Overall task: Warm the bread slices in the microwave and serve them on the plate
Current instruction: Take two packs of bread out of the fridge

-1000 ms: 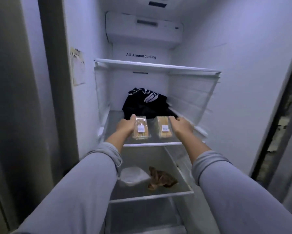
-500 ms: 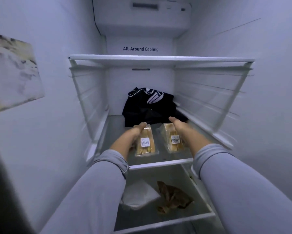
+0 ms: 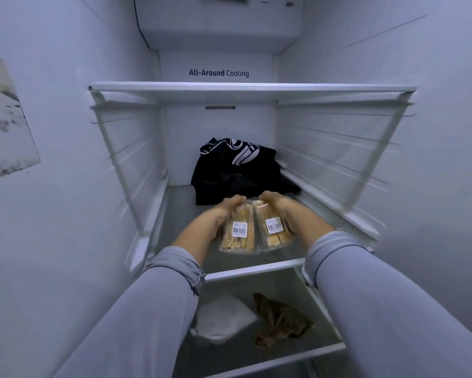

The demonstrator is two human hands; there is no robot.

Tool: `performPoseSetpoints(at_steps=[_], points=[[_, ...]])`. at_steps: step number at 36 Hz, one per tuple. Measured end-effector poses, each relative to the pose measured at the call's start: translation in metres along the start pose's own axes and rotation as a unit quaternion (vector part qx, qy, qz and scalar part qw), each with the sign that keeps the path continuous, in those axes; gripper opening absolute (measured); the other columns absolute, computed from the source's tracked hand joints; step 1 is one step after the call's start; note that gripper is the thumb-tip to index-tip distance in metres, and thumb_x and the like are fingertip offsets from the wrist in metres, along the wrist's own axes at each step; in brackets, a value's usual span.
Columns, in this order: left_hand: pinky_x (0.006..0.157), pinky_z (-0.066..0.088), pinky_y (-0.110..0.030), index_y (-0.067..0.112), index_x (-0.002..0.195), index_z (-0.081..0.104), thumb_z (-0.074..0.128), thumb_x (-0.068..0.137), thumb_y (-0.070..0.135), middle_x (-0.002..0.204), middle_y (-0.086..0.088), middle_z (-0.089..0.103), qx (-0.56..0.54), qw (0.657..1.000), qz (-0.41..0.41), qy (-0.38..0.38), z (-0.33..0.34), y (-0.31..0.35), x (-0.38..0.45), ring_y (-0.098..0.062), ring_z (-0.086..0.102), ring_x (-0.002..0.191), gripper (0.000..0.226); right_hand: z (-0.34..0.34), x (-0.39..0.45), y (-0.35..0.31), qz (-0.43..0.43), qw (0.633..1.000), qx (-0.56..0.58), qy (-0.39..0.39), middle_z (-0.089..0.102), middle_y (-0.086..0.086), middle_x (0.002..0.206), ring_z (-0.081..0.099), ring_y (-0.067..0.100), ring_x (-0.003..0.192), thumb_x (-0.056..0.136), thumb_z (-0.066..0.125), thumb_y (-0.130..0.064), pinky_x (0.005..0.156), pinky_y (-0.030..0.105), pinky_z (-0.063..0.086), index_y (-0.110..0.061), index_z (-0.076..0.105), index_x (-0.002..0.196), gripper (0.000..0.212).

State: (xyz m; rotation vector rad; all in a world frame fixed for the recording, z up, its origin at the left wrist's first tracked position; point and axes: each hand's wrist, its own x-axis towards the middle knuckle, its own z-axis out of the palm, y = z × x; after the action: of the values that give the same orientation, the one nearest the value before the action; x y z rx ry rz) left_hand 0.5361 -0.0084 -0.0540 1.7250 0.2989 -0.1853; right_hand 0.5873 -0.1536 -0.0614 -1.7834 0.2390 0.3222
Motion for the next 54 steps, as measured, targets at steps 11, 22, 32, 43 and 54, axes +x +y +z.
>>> performPoseSetpoints(at_steps=[11, 22, 32, 43, 54], points=[[0.064, 0.051, -0.027, 0.019, 0.075, 0.062, 0.055, 0.087, 0.052, 0.059, -0.001, 0.065, -0.027, 0.998, 0.036, -0.032, 0.0, -0.011, -0.029, -0.019, 0.06, 0.057, 0.036, -0.01, -0.038, 0.01, -0.041, 0.997, 0.02, -0.064, 0.06, 0.001, 0.05, 0.056, 0.018, 0.037, 0.084, 0.056, -0.047, 0.046, 0.019, 0.044, -0.018, 0.056, 0.07, 0.032], [0.065, 0.055, -0.032, 0.018, 0.068, 0.061, 0.058, 0.082, 0.055, 0.061, -0.003, 0.066, -0.108, 0.993, 0.029, -0.038, 0.004, -0.048, -0.124, -0.021, 0.064, 0.058, 0.04, -0.023, -0.145, 0.05, -0.05, 0.994, 0.076, -0.068, 0.056, -0.002, 0.062, 0.054, 0.018, 0.054, 0.085, 0.05, -0.054, 0.055, 0.021, 0.048, -0.022, 0.051, 0.062, 0.04], [0.075, 0.055, -0.035, 0.019, 0.074, 0.063, 0.058, 0.081, 0.061, 0.072, -0.003, 0.067, -0.114, 0.992, 0.033, -0.04, 0.008, -0.093, -0.241, -0.022, 0.065, 0.067, 0.043, -0.02, -0.27, 0.114, -0.05, 0.99, 0.118, -0.058, 0.06, 0.002, 0.067, 0.057, 0.021, 0.062, 0.084, 0.054, -0.055, 0.066, 0.031, 0.049, -0.02, 0.058, 0.066, 0.04], [0.071, 0.054, -0.034, 0.018, 0.08, 0.062, 0.055, 0.081, 0.063, 0.077, -0.003, 0.068, -0.086, 0.995, 0.037, -0.045, 0.019, -0.163, -0.376, -0.022, 0.065, 0.07, 0.046, -0.021, -0.39, 0.195, -0.075, 0.984, 0.15, -0.061, 0.06, 0.002, 0.073, 0.058, 0.022, 0.064, 0.087, 0.055, -0.05, 0.07, 0.035, 0.051, -0.021, 0.059, 0.076, 0.031], [0.082, 0.054, -0.043, 0.018, 0.085, 0.063, 0.06, 0.079, 0.059, 0.079, -0.004, 0.07, -0.13, 0.99, 0.013, -0.054, 0.075, -0.217, -0.498, -0.026, 0.067, 0.077, 0.042, -0.078, -0.51, 0.275, -0.097, 0.981, 0.157, -0.059, 0.064, -0.001, 0.075, 0.063, 0.019, 0.064, 0.084, 0.057, -0.052, 0.07, 0.036, 0.053, -0.026, 0.063, 0.078, 0.028]])
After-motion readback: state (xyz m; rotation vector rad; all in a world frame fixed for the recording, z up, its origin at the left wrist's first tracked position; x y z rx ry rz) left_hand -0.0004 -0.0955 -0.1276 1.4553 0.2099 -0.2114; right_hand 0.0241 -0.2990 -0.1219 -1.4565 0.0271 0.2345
